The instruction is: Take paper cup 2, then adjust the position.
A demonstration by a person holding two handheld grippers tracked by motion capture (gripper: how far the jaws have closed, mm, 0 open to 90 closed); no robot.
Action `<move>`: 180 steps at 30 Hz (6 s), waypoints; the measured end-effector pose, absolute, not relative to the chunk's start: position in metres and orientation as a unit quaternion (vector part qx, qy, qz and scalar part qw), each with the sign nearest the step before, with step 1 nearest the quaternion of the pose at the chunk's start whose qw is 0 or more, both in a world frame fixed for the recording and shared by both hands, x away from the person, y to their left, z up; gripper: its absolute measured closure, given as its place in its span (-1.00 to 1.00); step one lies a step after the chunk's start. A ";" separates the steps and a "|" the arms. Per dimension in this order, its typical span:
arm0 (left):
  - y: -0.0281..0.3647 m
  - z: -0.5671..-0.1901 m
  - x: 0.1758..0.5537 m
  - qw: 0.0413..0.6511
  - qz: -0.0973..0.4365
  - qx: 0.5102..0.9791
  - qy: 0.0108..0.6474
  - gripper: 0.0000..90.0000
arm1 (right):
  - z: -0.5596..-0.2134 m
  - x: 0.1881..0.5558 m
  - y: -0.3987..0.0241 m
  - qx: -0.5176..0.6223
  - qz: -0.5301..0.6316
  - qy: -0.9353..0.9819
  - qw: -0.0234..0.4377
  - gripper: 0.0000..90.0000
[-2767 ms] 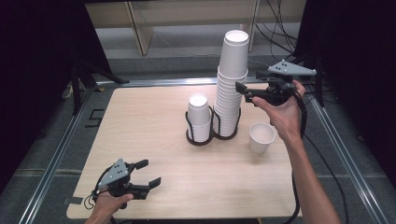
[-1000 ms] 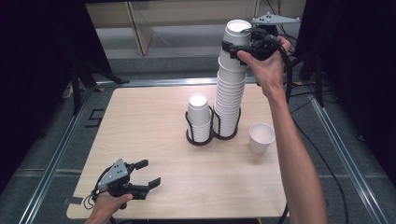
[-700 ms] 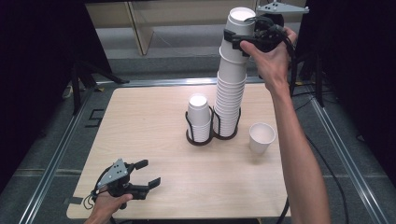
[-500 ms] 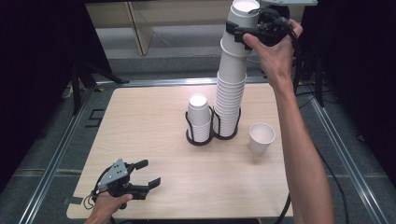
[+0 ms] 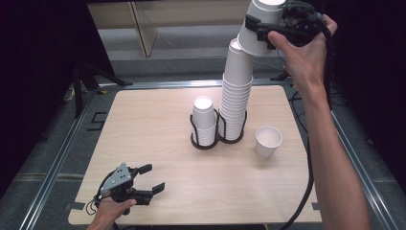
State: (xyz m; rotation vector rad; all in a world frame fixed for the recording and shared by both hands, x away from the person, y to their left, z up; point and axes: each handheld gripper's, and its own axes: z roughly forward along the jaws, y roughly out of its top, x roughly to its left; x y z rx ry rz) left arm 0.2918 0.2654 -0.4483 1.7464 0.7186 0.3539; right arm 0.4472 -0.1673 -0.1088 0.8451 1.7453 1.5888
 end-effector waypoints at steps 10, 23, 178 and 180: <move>0.264 -0.450 0.293 0.574 0.152 0.743 0.308 -0.67 | -0.156 0.408 -0.181 0.297 0.602 0.682 0.290 -0.53; 0.265 -0.450 0.293 0.574 0.158 0.741 0.309 -0.67 | -0.245 0.382 -0.162 0.277 0.602 0.712 0.230 -0.53; 0.229 -0.456 0.283 0.543 0.161 0.795 0.217 -0.61 | -0.379 0.335 -0.006 0.078 0.537 0.840 -0.002 -0.66; 0.230 -0.455 0.283 0.535 0.160 0.801 0.218 -0.61 | -0.374 0.334 -0.007 0.073 0.524 0.848 0.009 -0.66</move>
